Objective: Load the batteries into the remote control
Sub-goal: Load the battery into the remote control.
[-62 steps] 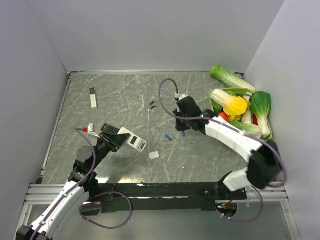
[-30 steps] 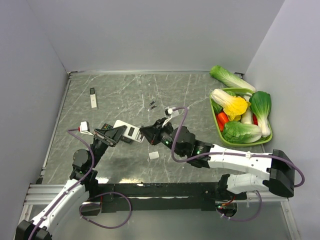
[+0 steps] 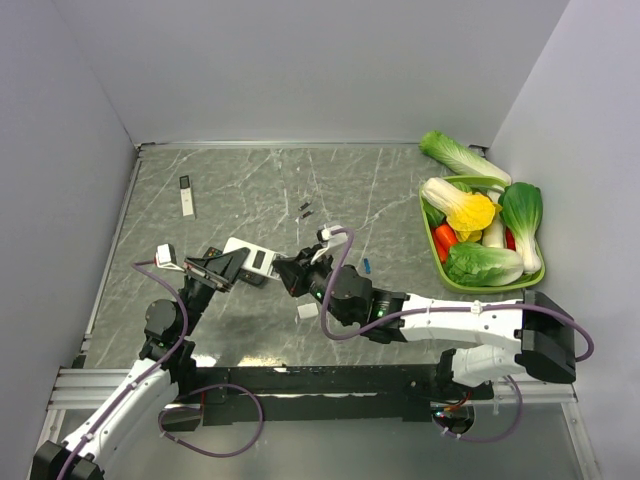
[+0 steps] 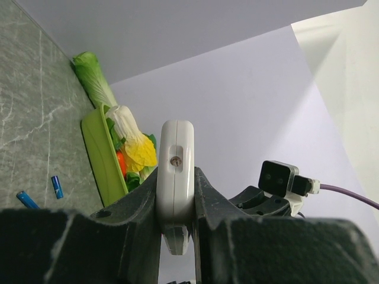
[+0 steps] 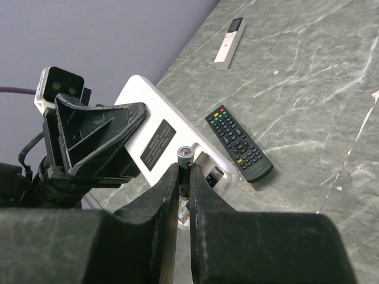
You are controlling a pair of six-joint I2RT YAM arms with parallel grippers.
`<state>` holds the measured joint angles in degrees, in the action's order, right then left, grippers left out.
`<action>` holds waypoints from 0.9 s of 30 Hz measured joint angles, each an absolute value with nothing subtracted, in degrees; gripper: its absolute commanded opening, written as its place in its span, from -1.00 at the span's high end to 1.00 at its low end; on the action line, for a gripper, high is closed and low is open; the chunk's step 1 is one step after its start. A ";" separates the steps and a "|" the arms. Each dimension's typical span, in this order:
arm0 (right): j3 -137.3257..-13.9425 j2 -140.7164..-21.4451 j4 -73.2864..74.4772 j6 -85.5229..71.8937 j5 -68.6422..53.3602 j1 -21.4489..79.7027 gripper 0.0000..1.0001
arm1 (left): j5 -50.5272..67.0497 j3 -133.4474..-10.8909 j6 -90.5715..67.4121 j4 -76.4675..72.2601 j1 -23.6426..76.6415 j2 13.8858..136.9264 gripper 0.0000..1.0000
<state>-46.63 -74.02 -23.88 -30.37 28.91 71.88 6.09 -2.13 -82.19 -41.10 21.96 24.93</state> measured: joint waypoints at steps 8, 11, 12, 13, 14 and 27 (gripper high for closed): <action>-46.94 -74.37 -23.22 -30.13 29.58 72.27 0.48 | 6.09 -2.09 -82.11 -41.08 21.96 24.97 0.97; -46.94 -74.37 -23.11 -30.11 29.71 72.49 0.45 | 6.09 -2.07 -81.89 -41.08 21.96 24.95 0.97; -46.96 -74.37 -23.09 -30.11 29.85 72.58 0.42 | 6.11 -2.07 -81.89 -41.08 21.96 24.95 0.97; -47.00 -74.37 -23.05 -30.09 29.98 72.66 0.37 | 6.11 -2.04 -81.82 -41.08 21.96 24.88 0.97; -47.05 -74.37 -22.94 -30.04 30.11 72.75 0.36 | 6.11 -2.04 -81.76 -41.08 21.96 24.84 0.97; -48.77 -74.37 -20.14 -29.41 31.94 74.17 0.07 | 5.78 -2.02 -80.60 -39.46 21.96 22.57 0.97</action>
